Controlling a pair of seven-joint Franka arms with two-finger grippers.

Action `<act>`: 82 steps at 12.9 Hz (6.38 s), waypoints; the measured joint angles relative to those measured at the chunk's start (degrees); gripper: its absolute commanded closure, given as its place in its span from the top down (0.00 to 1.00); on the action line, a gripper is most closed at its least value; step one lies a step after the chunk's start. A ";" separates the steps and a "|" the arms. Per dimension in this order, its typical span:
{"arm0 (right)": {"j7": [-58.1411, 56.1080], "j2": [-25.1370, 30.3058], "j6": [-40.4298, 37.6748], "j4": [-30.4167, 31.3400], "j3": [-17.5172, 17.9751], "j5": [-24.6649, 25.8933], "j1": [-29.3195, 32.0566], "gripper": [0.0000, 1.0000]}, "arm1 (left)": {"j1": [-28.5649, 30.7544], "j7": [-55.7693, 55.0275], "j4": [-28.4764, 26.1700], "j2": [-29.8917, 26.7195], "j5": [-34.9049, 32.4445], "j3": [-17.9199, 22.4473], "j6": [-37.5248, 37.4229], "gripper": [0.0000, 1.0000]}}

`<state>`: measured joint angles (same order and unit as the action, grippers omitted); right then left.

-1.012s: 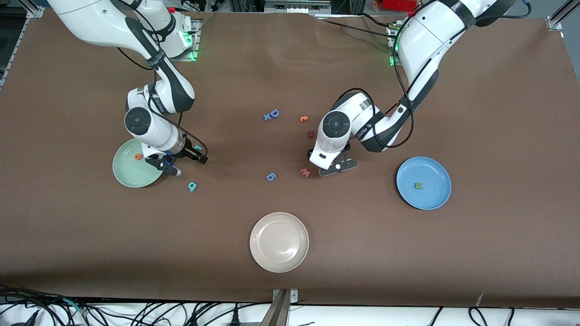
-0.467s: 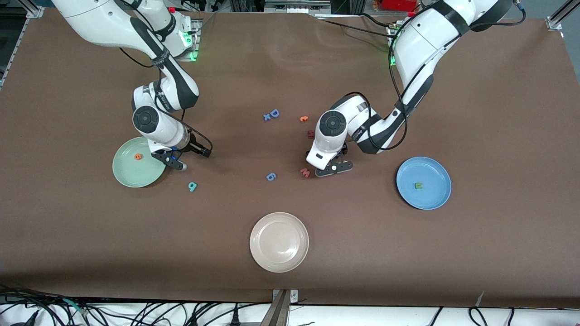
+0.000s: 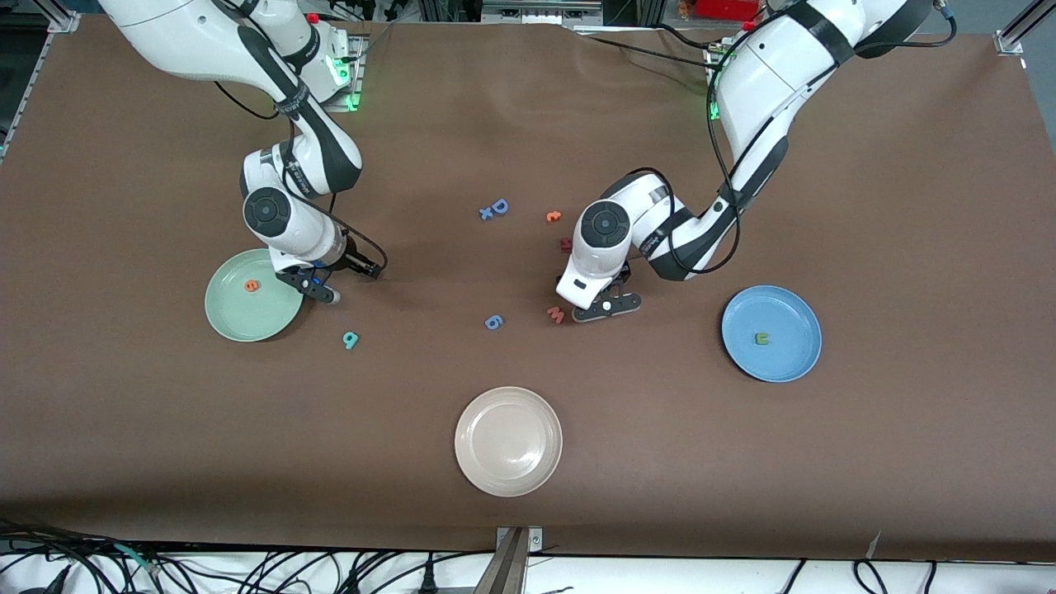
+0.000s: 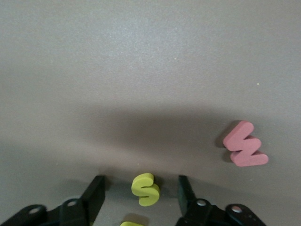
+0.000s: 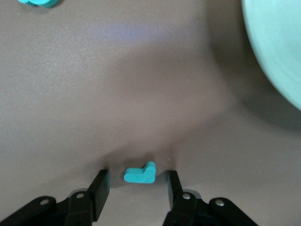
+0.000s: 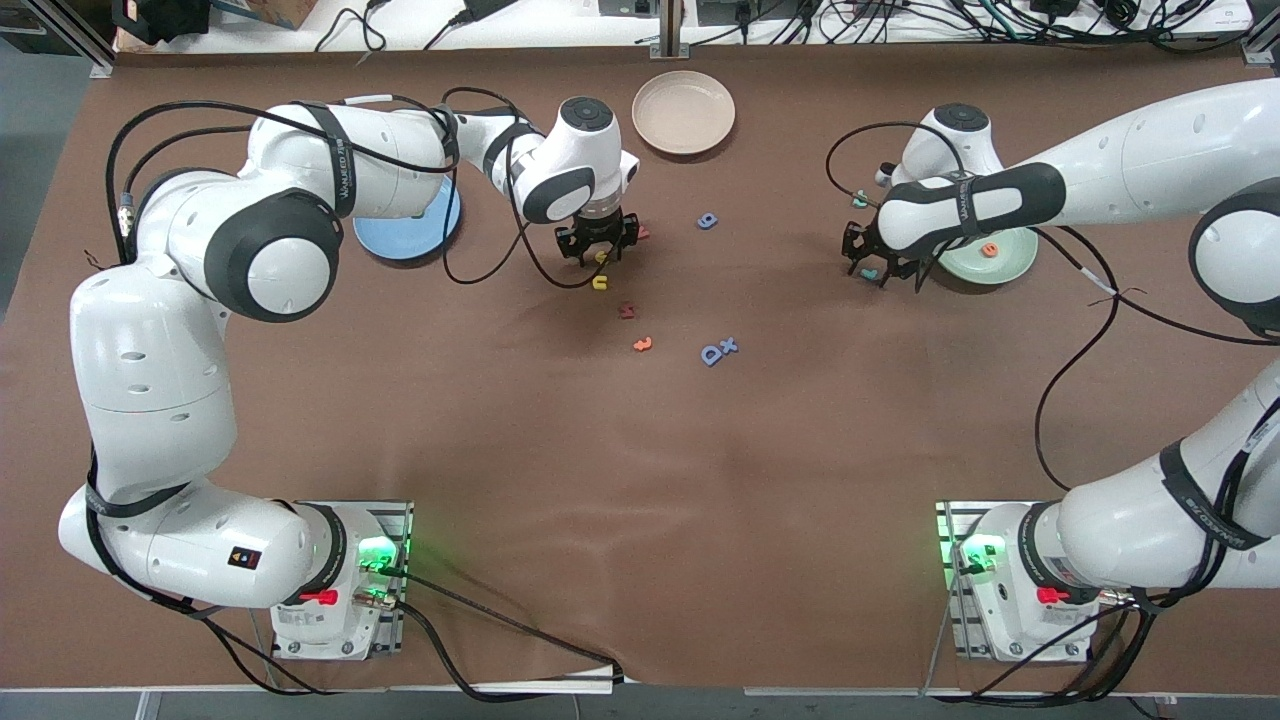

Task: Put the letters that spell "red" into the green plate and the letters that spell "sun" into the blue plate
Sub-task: 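Lower both grippers and grasp the teal and yellow letters, then drop the teal letter on the mint plate and yellow on the blue plate, then grasp the teal b with the right gripper while the left gripper grasps yellow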

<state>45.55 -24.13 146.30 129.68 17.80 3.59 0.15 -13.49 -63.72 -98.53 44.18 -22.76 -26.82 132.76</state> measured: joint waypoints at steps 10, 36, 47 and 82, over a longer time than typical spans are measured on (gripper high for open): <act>0.00 0.11 0.61 0.04 -0.03 2.14 -0.02 0.32 | 1.28 2.23 1.79 -1.41 0.84 -0.13 -5.37 0.00; -26.32 5.95 -5.86 -0.97 1.10 3.26 18.88 0.27 | 28.00 44.78 0.47 -4.27 1.06 0.35 -19.55 1.00; -26.75 1.83 -1.57 -2.70 0.89 3.74 19.49 0.68 | 24.38 29.03 0.64 -10.02 6.23 -12.15 -21.90 1.00; -3.11 -14.25 -4.32 -25.74 -4.45 3.69 -1.53 0.08 | 10.72 9.43 -9.52 -2.92 -7.72 -11.24 0.10 0.00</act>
<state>42.45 -38.38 141.98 103.95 13.35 7.29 -1.38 -2.77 -54.29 -108.04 41.26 -30.48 -38.05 132.86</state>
